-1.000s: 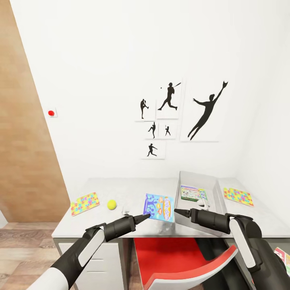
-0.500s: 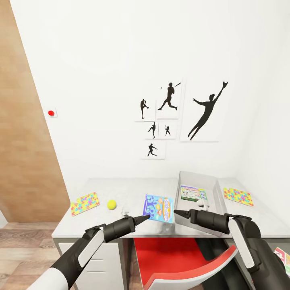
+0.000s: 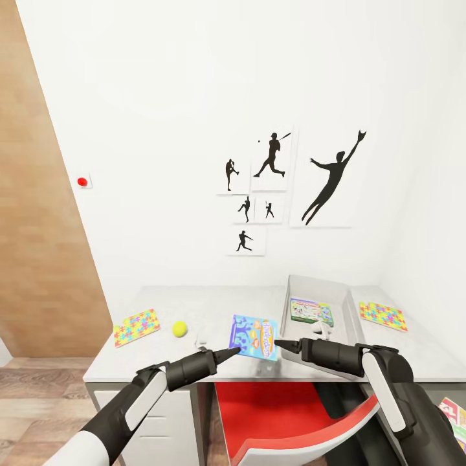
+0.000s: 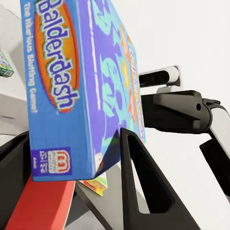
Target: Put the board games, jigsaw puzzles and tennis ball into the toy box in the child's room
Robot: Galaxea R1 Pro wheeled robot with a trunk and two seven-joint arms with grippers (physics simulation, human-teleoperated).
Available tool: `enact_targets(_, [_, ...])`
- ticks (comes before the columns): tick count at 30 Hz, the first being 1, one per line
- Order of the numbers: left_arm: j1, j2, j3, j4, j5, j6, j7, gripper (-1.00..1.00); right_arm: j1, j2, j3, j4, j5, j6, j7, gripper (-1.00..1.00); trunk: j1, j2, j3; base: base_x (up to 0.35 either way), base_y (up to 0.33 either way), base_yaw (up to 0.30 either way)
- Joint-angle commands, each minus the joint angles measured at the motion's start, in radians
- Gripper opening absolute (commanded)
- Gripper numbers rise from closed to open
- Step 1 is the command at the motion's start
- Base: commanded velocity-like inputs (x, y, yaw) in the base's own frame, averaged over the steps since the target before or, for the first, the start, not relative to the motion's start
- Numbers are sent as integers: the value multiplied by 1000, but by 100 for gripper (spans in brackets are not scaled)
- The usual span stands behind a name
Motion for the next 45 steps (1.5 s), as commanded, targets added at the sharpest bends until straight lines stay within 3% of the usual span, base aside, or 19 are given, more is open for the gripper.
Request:
enact_targets(1, [-1, 1, -3, 0, 11, 9, 0, -100, 0, 0, -1, 0, 3, 5, 5, 100, 0, -1, 0, 0, 0, 0])
enact_targets(18, [-1, 35, -3, 3, 11, 8, -1, -100, 0, 0, -1, 0, 3, 5, 6, 100, 0, -1, 0, 0, 0, 0])
enact_targets(45, [-1, 34, -11, -3, 12, 7, -1, -100, 0, 0, -1, 1, 4, 4, 2, 100, 0, -1, 0, 0, 0, 0])
